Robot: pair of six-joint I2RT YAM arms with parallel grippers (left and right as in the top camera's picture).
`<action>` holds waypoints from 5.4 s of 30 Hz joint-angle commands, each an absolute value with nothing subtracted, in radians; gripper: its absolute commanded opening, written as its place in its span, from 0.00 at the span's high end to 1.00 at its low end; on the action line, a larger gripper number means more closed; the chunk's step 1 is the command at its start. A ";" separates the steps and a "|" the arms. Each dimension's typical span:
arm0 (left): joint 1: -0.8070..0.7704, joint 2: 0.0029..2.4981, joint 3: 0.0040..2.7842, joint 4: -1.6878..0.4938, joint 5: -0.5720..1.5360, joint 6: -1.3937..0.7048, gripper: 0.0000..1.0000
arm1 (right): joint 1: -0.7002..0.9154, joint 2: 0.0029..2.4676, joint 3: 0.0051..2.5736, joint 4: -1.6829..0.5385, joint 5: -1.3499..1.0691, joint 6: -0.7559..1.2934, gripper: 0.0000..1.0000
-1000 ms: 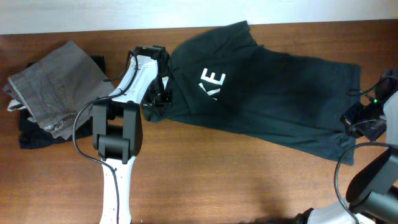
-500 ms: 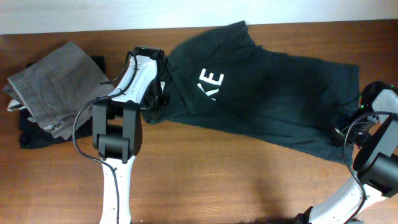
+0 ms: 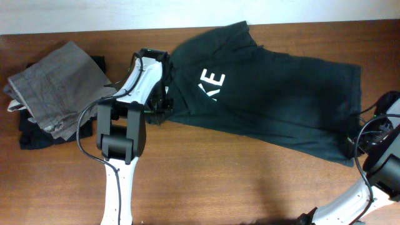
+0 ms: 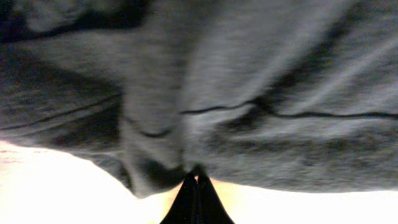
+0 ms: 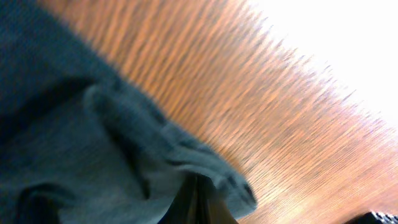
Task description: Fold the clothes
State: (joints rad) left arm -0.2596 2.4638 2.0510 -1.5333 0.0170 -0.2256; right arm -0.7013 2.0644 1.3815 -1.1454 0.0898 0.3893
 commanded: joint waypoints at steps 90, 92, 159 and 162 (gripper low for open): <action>-0.043 2.191 2.092 -0.978 0.010 -0.261 0.01 | 0.605 2.232 1.766 -0.744 -0.026 0.043 0.49; -0.043 2.191 2.092 -0.978 0.011 -0.261 0.01 | 0.611 2.233 1.765 -0.744 -0.025 0.043 0.49; -0.043 2.191 2.092 -0.978 0.011 -0.261 0.01 | 0.426 2.286 1.882 -0.535 0.090 -0.075 0.61; -0.043 2.191 2.092 -0.978 0.011 -0.261 0.01 | 0.403 2.281 1.899 -0.521 0.090 -0.074 0.55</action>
